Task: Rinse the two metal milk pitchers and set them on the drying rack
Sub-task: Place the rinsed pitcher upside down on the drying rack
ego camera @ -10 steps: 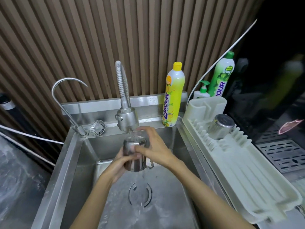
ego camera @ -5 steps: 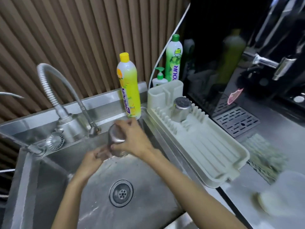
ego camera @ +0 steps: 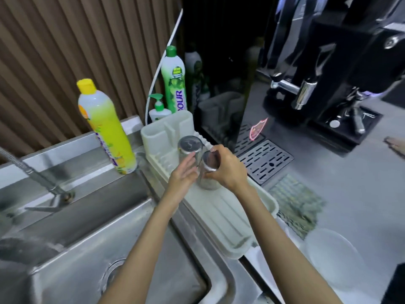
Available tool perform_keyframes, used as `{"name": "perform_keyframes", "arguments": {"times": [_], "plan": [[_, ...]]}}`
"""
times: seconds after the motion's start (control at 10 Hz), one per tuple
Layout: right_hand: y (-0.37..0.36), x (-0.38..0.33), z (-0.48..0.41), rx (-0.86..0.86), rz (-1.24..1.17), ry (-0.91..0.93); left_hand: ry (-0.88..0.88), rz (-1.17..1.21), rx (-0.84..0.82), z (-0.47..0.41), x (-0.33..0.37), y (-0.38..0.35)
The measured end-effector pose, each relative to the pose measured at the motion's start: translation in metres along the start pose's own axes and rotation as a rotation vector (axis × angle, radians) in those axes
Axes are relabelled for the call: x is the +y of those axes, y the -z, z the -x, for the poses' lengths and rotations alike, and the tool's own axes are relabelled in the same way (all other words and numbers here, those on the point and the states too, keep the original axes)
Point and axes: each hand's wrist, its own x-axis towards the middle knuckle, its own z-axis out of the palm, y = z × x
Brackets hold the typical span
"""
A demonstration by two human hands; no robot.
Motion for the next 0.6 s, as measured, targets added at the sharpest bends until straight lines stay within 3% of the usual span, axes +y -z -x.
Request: {"name": "perform_keyframes", "arguments": {"times": [0.1, 0.3, 0.6], "plan": [[-0.014, 0.016, -0.007, -0.037, -0.065, 0.032, 0.035, -0.072, -0.032, -0.012, -0.004, -0.012], [-0.022, 0.015, -0.014, -0.065, -0.101, 0.09, -0.001, -0.285, 0.058, -0.018, -0.017, -0.015], [-0.017, 0.029, -0.007, -0.096, -0.138, 0.156, -0.041, -0.346, -0.009, -0.011, -0.022, -0.018]]}}
